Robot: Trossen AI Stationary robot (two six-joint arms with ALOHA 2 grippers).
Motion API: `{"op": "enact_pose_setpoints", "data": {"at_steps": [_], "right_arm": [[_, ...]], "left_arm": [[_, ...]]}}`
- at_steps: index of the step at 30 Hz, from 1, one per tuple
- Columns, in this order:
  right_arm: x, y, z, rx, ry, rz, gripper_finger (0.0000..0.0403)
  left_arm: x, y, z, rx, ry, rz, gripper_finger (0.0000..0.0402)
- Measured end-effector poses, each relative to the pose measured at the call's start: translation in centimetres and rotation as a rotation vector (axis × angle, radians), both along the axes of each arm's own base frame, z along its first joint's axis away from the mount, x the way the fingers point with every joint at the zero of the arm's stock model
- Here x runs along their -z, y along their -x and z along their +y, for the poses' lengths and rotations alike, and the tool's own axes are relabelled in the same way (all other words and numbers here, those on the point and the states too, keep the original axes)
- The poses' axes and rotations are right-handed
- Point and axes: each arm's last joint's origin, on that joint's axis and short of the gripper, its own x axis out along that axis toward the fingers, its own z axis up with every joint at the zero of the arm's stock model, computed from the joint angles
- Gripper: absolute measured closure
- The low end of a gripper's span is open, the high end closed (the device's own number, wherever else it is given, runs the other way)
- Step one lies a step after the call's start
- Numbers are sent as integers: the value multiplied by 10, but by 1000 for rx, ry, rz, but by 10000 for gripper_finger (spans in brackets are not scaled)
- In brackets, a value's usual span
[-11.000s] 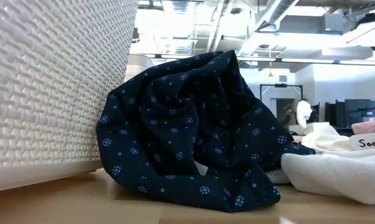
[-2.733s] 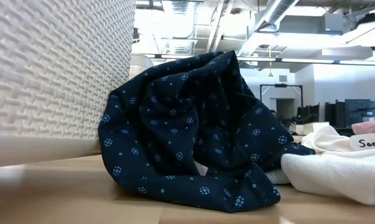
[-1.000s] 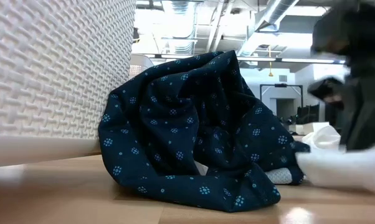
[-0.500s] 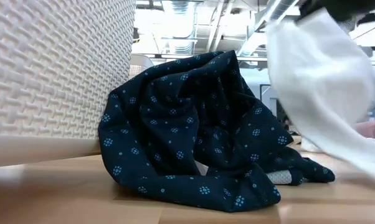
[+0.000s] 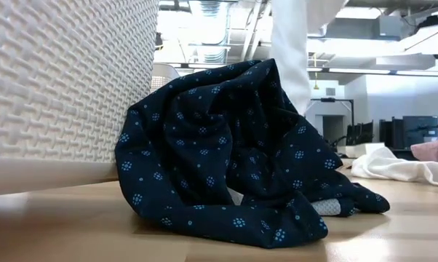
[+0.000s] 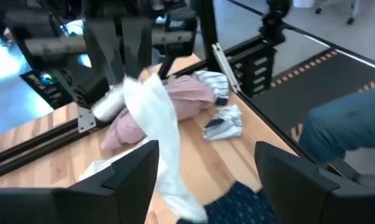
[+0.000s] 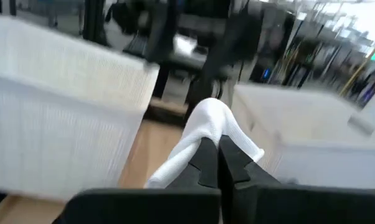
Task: Sort clothes
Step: Put the bottom white sock into the bottom white bin
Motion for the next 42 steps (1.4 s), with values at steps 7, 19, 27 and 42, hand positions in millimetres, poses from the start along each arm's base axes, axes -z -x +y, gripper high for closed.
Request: {"op": "enact_pose_setpoints", "data": {"at_steps": [7,19,27,42], "right_arm": [[-21,-2,-2,9,86,-62,403],[-41,-3,8,-24,178,-88,403],[-38,-9,0,13,168,-60,403],[-32,-9,-1,15,98,-20,369]], "left_arm": [[16,-35,7,-125,9,-81,138],[22,-50,14,-121,60,-123,186],[30,-54,11,-32,-13,-103,384],[13,-37,12,-38,-69,-135,400]]}}
